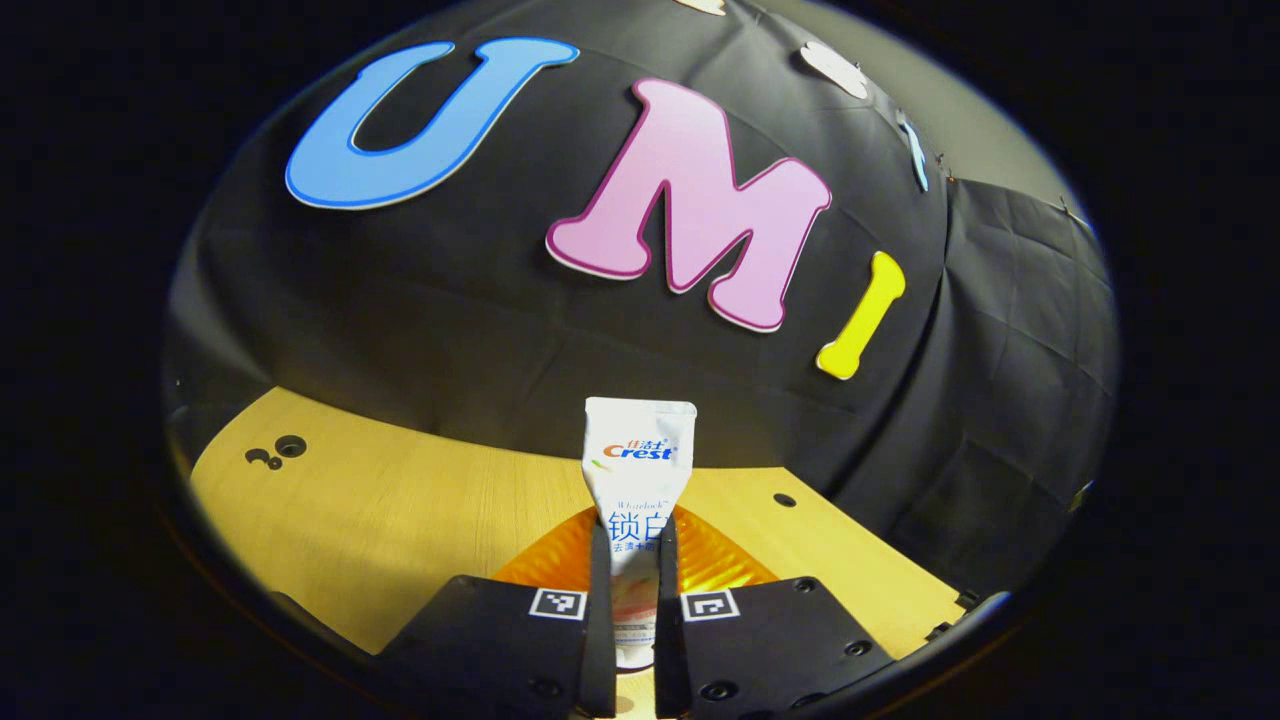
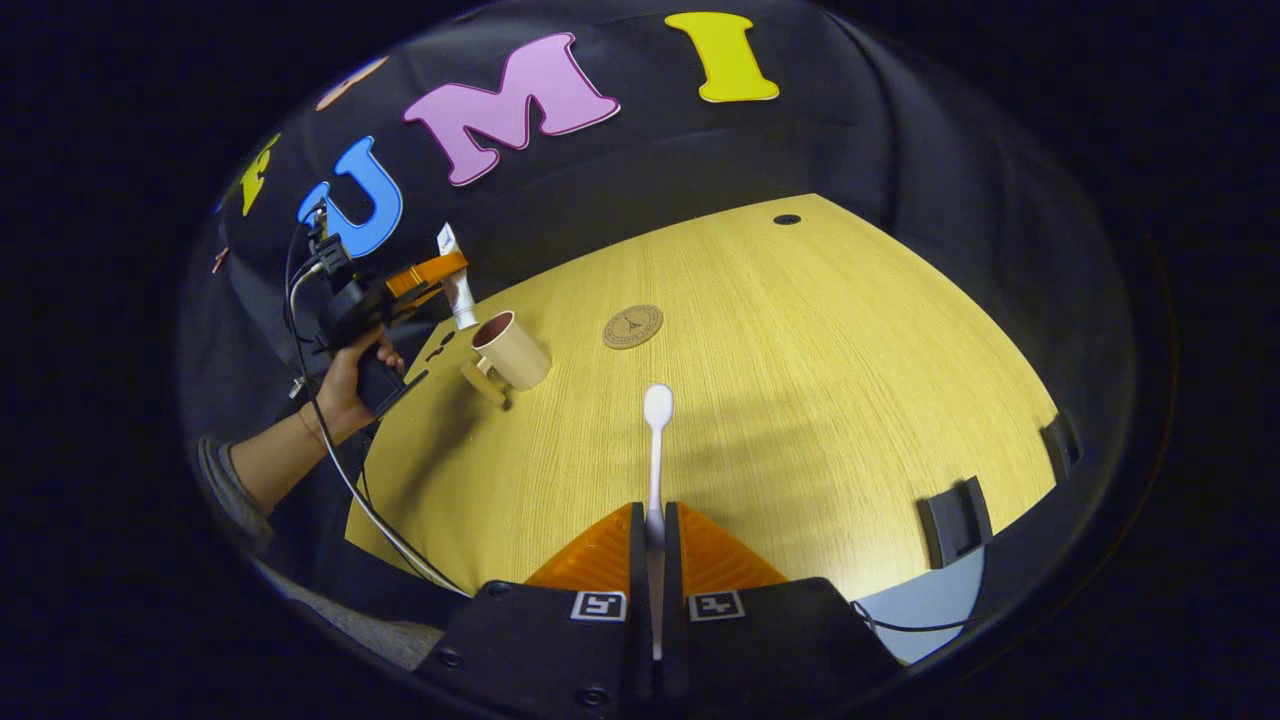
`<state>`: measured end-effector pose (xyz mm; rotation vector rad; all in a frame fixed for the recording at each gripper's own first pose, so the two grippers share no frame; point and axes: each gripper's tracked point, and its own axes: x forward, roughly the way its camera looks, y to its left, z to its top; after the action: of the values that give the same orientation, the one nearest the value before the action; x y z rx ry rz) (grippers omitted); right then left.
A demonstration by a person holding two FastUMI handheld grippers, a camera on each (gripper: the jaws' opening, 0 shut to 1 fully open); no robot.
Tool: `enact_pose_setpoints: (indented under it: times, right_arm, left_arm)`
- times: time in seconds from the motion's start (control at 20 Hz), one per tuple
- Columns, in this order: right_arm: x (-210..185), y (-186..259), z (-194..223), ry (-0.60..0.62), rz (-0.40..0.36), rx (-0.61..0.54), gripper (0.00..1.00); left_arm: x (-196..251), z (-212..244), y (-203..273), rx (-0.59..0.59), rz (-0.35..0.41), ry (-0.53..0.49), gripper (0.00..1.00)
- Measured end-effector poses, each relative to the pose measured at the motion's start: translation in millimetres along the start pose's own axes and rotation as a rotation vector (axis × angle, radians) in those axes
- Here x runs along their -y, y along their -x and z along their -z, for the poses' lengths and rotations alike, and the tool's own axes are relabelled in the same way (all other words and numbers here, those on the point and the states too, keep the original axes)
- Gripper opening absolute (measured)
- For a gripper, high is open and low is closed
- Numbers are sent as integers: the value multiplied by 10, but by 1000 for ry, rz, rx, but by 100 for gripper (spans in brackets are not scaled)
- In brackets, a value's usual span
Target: Put the toothbrush and toothpaste on the desktop into the cup, then pick up the cup and place it on the coaster on the desktop.
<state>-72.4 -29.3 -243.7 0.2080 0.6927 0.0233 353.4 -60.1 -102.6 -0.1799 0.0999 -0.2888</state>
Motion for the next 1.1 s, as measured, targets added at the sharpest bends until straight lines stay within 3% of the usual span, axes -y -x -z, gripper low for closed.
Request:
enact_pose_setpoints:
  times: [0.25, 0.7, 0.8, 0.85, 0.9, 0.95, 1.0, 1.1]
  right_arm:
    - [31, 66, 42, -6, 12, 6, 8]
    - [-14, 37, 52, -30, 5, 19, 8]
    - [-47, 22, 76, -31, -1, 17, 8]
    - [-72, 21, 81, -31, -5, 19, 8]
    - [-98, 19, 75, -31, -11, 21, 8]
    - [-131, 14, 68, -32, -20, 24, 8]
    - [-169, 4, 52, -33, -29, 27, 8]
    - [-278, -26, -31, -32, -61, 38, 8]
  left_arm:
    - [-90, 297, -164, -78, -23, -34, 22]
    - [-148, 596, -24, -176, -46, -59, 30]
    - [-121, 655, 17, -191, -38, -59, 35]
    - [-124, 682, 43, -201, -44, -68, 41]
    - [-131, 679, 81, -198, -52, -81, 53]
    - [-119, 661, 104, -192, -54, -92, 51]
    - [-118, 662, 136, -186, -56, -100, 63]
    - [-147, 622, 244, -182, -78, -118, 64]
